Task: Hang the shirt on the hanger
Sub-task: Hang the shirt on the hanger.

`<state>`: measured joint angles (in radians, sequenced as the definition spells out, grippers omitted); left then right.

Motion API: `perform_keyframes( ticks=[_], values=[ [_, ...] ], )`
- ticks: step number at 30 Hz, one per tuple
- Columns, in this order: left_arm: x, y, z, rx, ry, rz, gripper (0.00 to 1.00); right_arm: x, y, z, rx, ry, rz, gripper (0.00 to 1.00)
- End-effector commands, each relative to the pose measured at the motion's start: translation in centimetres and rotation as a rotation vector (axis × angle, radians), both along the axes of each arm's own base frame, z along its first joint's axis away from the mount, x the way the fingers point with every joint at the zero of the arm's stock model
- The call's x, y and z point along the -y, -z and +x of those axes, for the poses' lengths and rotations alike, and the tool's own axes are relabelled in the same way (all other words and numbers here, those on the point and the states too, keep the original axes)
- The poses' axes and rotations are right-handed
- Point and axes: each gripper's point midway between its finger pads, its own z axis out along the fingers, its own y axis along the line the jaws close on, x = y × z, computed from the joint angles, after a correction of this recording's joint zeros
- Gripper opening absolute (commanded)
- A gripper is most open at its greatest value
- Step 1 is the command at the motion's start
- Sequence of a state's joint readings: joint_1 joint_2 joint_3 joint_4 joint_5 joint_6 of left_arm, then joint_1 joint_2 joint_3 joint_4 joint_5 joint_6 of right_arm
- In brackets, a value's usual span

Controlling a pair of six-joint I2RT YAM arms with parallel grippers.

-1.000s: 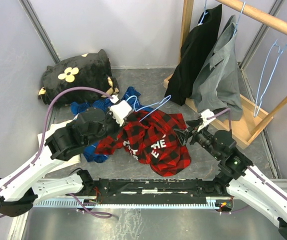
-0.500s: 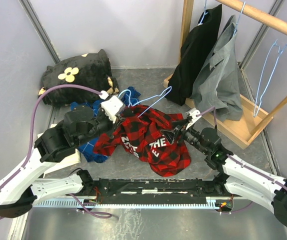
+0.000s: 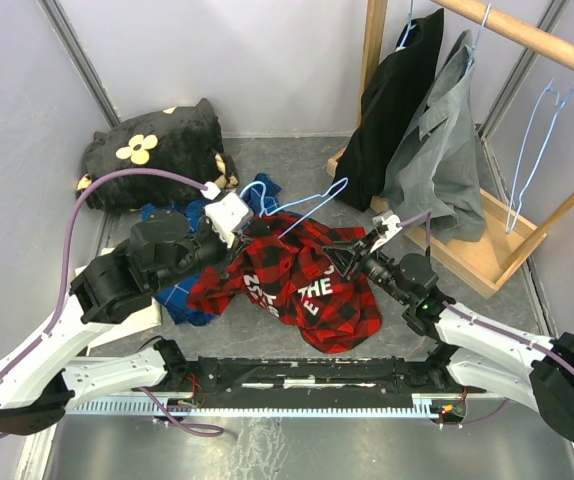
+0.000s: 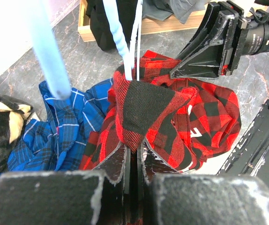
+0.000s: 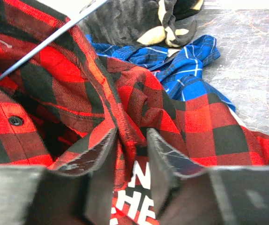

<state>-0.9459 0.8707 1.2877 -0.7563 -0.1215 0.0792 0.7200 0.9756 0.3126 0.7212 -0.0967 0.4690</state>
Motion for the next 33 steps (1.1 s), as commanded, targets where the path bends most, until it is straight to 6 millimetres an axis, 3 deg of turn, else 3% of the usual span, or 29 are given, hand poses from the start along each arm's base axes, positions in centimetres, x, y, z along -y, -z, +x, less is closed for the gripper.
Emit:
perform_keyframes(
  ticks=[1, 4, 8, 13, 18, 23, 28, 33],
  values=[
    [-0.3, -3.6, -0.6, 0.053, 0.006, -0.117, 0.03, -0.3, -2.3, 0.4, 0.043, 0.005, 0.072, 0.22],
    [-0.8, -3.6, -1.0, 0.049, -0.001, -0.126, 0.03, -0.4, -2.3, 0.8, 0.026, 0.015, 0.042, 0.0],
    [-1.6, -3.6, -1.6, 0.043, -0.007, -0.138, 0.03, 0.8, -2.5, 2.8, -0.035, 0.138, -0.044, 0.0],
    [-2.7, -3.7, -2.5, 0.045, -0.001, -0.157, 0.03, 2.1, -4.5, 5.4, -0.078, 0.274, -0.154, 0.0],
    [-3.7, -3.6, -3.1, 0.05, -0.011, -0.16, 0.03, 2.5, -8.0, 8.0, -0.134, 0.334, -0.161, 0.0],
    [-4.3, -3.7, -3.4, 0.06, -0.013, -0.174, 0.03, 3.7, -9.9, 10.7, -0.156, 0.388, -0.174, 0.0],
    [-4.5, -3.3, -3.4, 0.055, -0.019, -0.163, 0.03, 5.2, -12.1, 12.2, -0.079, 0.418, -0.236, 0.0],
    [-4.7, -2.8, -3.2, 0.051, -0.039, -0.15, 0.03, 8.3, -13.5, 12.6, 0.008, 0.517, -0.431, 0.0]
  ],
)
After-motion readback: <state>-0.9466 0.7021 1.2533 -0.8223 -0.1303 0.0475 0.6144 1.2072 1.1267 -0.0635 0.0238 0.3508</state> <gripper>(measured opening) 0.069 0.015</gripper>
